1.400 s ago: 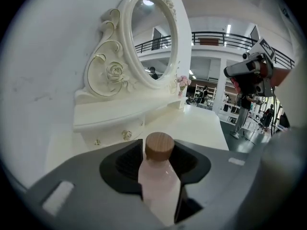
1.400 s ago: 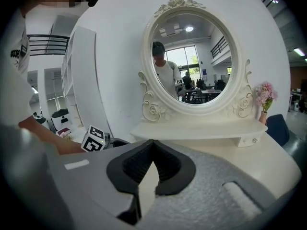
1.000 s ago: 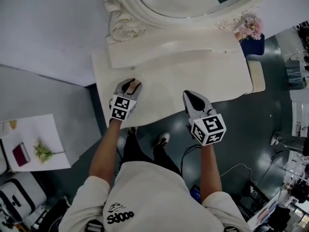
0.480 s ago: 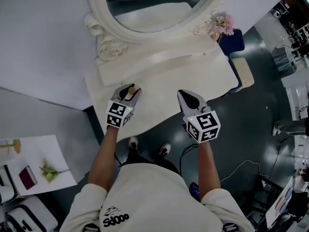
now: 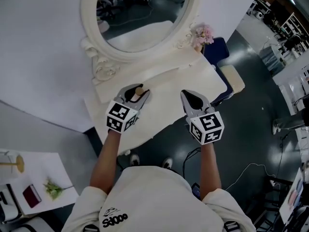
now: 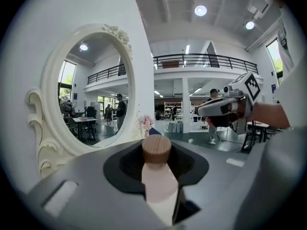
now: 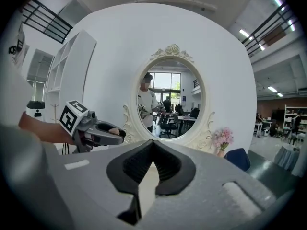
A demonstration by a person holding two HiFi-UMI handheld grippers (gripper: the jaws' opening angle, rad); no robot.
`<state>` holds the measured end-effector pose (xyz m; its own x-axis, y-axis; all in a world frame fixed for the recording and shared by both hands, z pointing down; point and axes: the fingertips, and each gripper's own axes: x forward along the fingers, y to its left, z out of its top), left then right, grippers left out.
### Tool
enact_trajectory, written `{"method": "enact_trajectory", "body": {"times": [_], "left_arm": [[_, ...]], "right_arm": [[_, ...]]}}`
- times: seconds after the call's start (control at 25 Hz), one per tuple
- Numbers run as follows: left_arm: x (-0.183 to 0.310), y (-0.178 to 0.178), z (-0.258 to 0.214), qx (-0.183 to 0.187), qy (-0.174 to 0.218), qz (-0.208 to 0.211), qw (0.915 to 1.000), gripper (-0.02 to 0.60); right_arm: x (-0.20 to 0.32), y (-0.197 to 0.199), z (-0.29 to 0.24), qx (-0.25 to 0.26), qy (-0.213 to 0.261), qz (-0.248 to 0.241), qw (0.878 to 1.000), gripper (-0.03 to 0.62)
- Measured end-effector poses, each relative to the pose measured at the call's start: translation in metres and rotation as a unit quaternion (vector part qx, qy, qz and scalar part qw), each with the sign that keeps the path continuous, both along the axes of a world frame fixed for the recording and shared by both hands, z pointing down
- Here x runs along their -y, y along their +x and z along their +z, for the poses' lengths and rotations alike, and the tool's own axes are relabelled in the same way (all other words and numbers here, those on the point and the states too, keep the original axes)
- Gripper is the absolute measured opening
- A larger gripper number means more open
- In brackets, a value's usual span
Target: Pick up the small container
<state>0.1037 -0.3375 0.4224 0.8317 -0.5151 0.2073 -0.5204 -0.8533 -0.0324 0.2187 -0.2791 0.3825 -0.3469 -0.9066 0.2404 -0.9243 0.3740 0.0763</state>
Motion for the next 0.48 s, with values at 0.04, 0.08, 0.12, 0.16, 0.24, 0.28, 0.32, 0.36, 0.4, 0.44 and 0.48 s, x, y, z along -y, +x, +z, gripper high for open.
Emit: {"method": "enact_trajectory", "body": {"times": [0.04, 0.08, 0.12, 0.16, 0.24, 0.28, 0.32, 0.36, 0.4, 0.44, 0.48], "left_arm": [[-0.002, 0.003, -0.009, -0.002, 0.004, 0.006, 1.0, 0.141], [-0.004, 0.006, -0.019, -0.005, 0.008, 0.012, 0.9999, 0.141], [-0.006, 0.009, -0.028, -0.009, 0.013, 0.017, 0.9997, 0.141], [-0.007, 0.012, -0.038, -0.014, 0.019, 0.022, 0.9995, 0.141], [-0.013, 0.015, -0.055, -0.025, 0.031, 0.032, 0.9987, 0.141], [-0.017, 0.017, -0.063, -0.03, 0.036, 0.037, 0.9982, 0.141], [-0.021, 0.018, -0.07, -0.035, 0.039, 0.042, 0.9977, 0.141], [-0.026, 0.02, -0.076, -0.039, 0.042, 0.047, 0.9973, 0.141], [-0.03, 0.022, -0.082, -0.042, 0.045, 0.051, 0.9968, 0.141], [-0.033, 0.023, -0.088, -0.044, 0.047, 0.054, 0.9964, 0.141], [-0.037, 0.024, -0.093, -0.047, 0.049, 0.057, 0.9961, 0.141]], "right_arm": [[-0.001, 0.003, -0.006, -0.003, 0.006, 0.004, 1.0, 0.002], [-0.002, 0.005, -0.011, -0.005, 0.012, 0.007, 1.0, 0.002], [-0.002, 0.007, -0.017, -0.006, 0.019, 0.011, 1.0, 0.002], [-0.003, 0.009, -0.022, -0.007, 0.025, 0.014, 1.0, 0.002], [-0.004, 0.012, -0.032, -0.008, 0.035, 0.018, 0.999, 0.002], [-0.005, 0.014, -0.036, -0.009, 0.038, 0.019, 0.999, 0.002], [-0.007, 0.015, -0.04, -0.012, 0.042, 0.02, 0.999, 0.002], [-0.009, 0.016, -0.044, -0.014, 0.045, 0.02, 0.999, 0.002], [-0.011, 0.017, -0.048, -0.016, 0.049, 0.021, 0.998, 0.002], [-0.013, 0.018, -0.052, -0.018, 0.053, 0.021, 0.998, 0.002], [-0.015, 0.019, -0.055, -0.022, 0.056, 0.021, 0.998, 0.002]]}}
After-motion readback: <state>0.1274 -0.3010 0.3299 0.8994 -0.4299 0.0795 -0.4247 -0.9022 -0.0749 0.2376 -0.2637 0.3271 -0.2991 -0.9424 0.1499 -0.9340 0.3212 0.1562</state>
